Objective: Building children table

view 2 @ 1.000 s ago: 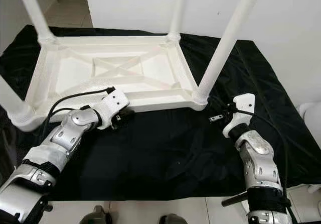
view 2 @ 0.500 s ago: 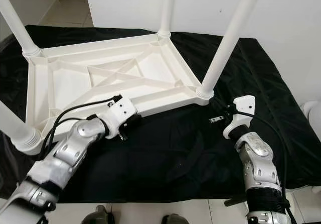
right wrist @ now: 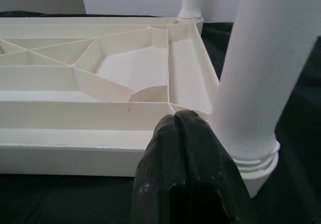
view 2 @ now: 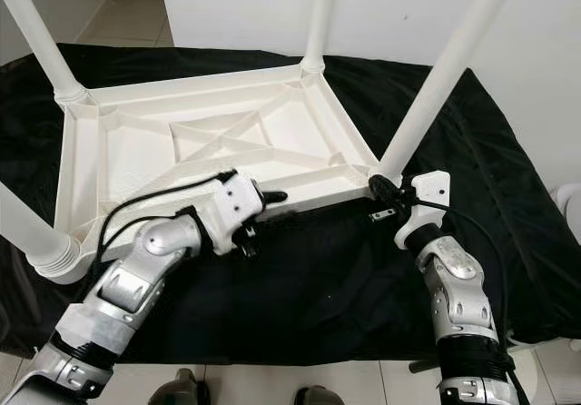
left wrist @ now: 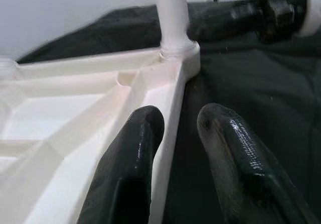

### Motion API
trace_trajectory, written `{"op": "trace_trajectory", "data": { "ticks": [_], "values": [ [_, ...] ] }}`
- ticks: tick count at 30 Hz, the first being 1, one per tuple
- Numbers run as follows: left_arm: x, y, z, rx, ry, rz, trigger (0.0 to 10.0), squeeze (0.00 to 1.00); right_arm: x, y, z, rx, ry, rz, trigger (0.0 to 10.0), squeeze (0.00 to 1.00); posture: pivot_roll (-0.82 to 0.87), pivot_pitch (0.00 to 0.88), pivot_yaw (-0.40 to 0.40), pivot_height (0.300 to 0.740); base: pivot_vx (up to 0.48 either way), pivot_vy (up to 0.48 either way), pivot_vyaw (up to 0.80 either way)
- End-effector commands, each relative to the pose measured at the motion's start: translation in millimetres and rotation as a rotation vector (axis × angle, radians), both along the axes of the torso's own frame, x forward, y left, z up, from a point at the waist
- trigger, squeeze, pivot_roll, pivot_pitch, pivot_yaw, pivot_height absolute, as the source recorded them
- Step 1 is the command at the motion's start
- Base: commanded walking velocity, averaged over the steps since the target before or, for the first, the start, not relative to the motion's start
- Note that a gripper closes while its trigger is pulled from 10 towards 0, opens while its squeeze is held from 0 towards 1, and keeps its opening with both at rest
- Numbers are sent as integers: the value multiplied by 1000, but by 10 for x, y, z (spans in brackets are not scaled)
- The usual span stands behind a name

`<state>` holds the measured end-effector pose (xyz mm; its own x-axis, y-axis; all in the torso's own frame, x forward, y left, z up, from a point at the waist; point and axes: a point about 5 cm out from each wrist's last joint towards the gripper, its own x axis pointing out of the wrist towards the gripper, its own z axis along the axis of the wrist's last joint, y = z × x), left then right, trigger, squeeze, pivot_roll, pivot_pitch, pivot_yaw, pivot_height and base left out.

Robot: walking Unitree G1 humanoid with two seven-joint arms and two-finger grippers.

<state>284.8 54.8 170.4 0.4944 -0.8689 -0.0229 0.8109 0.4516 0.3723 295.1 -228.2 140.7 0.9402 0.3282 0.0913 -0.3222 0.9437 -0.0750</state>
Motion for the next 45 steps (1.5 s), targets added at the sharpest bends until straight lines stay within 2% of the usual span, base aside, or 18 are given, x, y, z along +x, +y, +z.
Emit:
{"op": "trace_trajectory", "data": {
  "ticks": [1, 2, 4, 6, 9, 12, 17, 19, 26, 29, 30, 33, 34, 37, 40, 41, 43, 45],
  "values": [
    [-50, 64, 55, -61, -16, 33, 10000, 0, 12, 29, -29, 1, 5, 2, 10000, 0, 66, 55, -33, 740, 0, 0, 0],
    [-50, 64, 55, -61, -16, 33, 10000, 0, 12, 29, -29, 1, 5, 2, 10000, 0, 66, 55, -33, 740, 0, 0, 0],
    [-239, 228, 88, -125, 1, -36, 10000, 0, 23, 77, -47, 7, 4, 8, 10000, 0, 77, 51, -40, 740, 0, 0, 0],
    [-315, 303, 74, -133, 28, -66, 10000, 0, 23, 90, -56, 9, 4, 11, 10000, 0, 82, 50, -42, 740, 0, 0, 0],
    [-354, 373, 86, -110, -21, -76, 10000, 0, 26, 86, -66, 13, 6, 7, 10000, 0, 88, 45, -47, 740, 0, 0, 0],
    [-463, 616, 153, -77, 25, -126, 10000, 0, 29, 95, -96, 18, 12, 11, 10000, 0, 110, 34, -52, 740, 0, 0, 0],
    [-513, 751, 209, -41, 14, -174, 10000, 0, 33, 117, -134, 24, 18, 9, 10000, 0, 126, 26, -55, 740, 0, 0, 0],
    [-528, 882, 191, 28, 18, -190, 10000, 0, 40, 150, -184, 33, 26, 5, 10000, 0, 142, 16, -57, 740, 0, 0, 0],
    [-621, 948, 133, 49, 12, -183, 10000, 0, 38, 187, -235, 42, 28, -10, 10000, 0, 156, 5, -50, 740, 0, 0, 0],
    [-670, 1007, 130, 37, 14, -173, 10000, 0, 40, 198, -247, 63, 23, -25, 10000, 0, 159, 3, -51, 740, 0, 0, 0],
    [-676, 1182, 101, 33, 42, -135, 10000, 0, 47, 239, -276, 74, 24, -25, 10000, 0, 172, 1, -54, 740, 0, 0, 0],
    [-666, 1257, 92, 27, 43, -105, 10000, 0, 49, 257, -287, 76, 26, -23, 10000, 0, 172, 1, -54, 740, 0, 0, 0],
    [-680, 1377, 63, 53, 51, -83, 10000, 0, 55, 264, -292, 78, 26, -23, 10000, 0, 175, 2, -54, 740, 0, 0, 0],
    [-680, 1497, 41, 65, 83, -52, 10000, 0, 65, 257, -286, 79, 23, -24, 10000, 0, 182, 5, -56, 740, 0, 0, 0],
    [-676, 1770, 4, 73, 167, 13, 10000, 0, 91, 219, -273, 79, 17, -32, 10000, 0, 195, 8, -61, 740, 0, 0, 0],
    [-676, 1770, 4, 73, 167, 13, 10000, 0, 91, 219, -273, 79, 17, -32, 10000, 0, 195, 8, -61, 740, 0, 0, 0],
    [-668, 1963, 23, 68, 175, 85, 10000, 0, 105, 196, -273, 76, 17, -35, 10000, 0, 199, 9, -65, 740, 0, 0, 0],
    [-661, 2067, 47, 61, 177, 126, 10000, 0, 112, 188, -277, 72, 20, -36, 10000, 0, 206, 12, -68, 740, 0, 0, 0]
  ]
}}
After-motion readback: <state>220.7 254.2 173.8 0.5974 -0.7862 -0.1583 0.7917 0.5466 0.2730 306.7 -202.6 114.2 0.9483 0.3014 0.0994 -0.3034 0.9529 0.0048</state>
